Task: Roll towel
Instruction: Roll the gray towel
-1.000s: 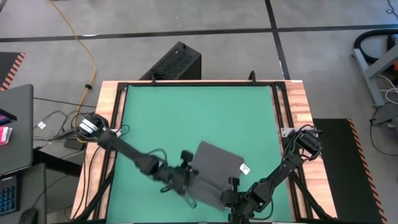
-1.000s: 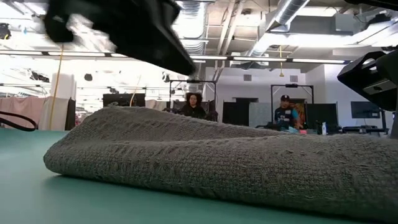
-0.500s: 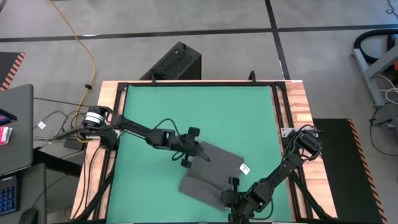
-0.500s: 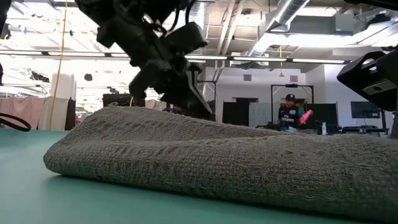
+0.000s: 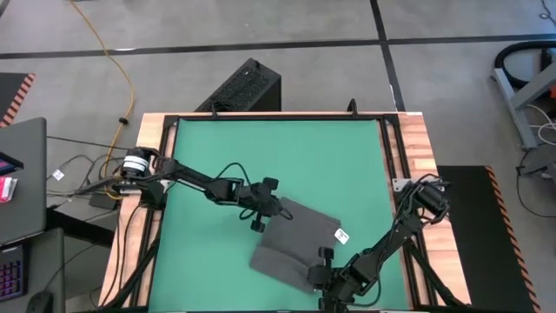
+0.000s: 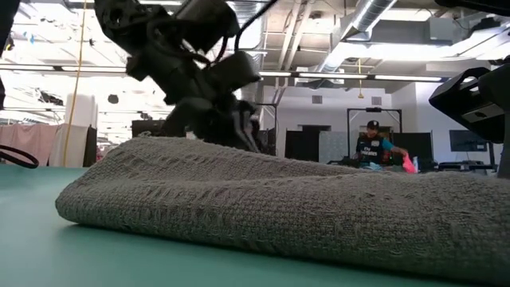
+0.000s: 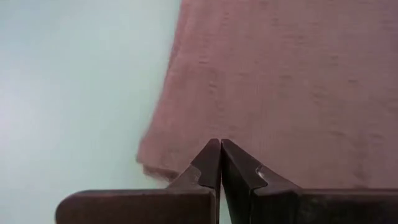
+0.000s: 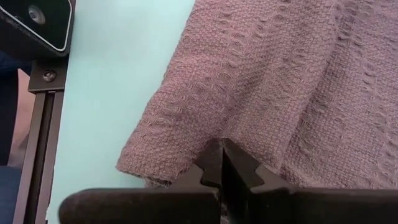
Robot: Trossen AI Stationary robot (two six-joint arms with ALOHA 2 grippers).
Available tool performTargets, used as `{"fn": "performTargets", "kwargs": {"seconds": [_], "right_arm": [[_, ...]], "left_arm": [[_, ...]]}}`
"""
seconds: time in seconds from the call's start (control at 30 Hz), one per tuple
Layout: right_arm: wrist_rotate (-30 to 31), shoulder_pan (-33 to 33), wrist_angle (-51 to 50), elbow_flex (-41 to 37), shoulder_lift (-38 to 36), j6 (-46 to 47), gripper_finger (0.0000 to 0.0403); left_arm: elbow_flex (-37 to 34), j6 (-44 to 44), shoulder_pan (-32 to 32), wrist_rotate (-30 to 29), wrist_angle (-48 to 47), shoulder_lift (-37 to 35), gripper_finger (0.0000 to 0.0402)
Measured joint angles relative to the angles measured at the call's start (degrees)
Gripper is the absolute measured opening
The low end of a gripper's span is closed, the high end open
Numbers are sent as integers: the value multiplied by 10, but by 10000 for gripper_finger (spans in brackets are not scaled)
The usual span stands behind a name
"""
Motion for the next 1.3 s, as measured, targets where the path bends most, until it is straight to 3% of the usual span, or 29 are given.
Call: {"fn": "performTargets", "kwargs": {"seconds": [0.2,0.53,0.73,1.3], "right_arm": [[-2,-4,6,0,0,-1,25],[-9,-12,4,1,0,-4,25],[-27,-39,5,1,-1,-45,25],[-61,-84,-11,1,-9,-195,26]], "left_arm": [[5,-8,0,-38,43,53,0],[5,-98,0,-65,-54,50,0],[-11,-157,2,-69,-58,49,0],[-159,-327,-8,-71,66,-10,0]]}}
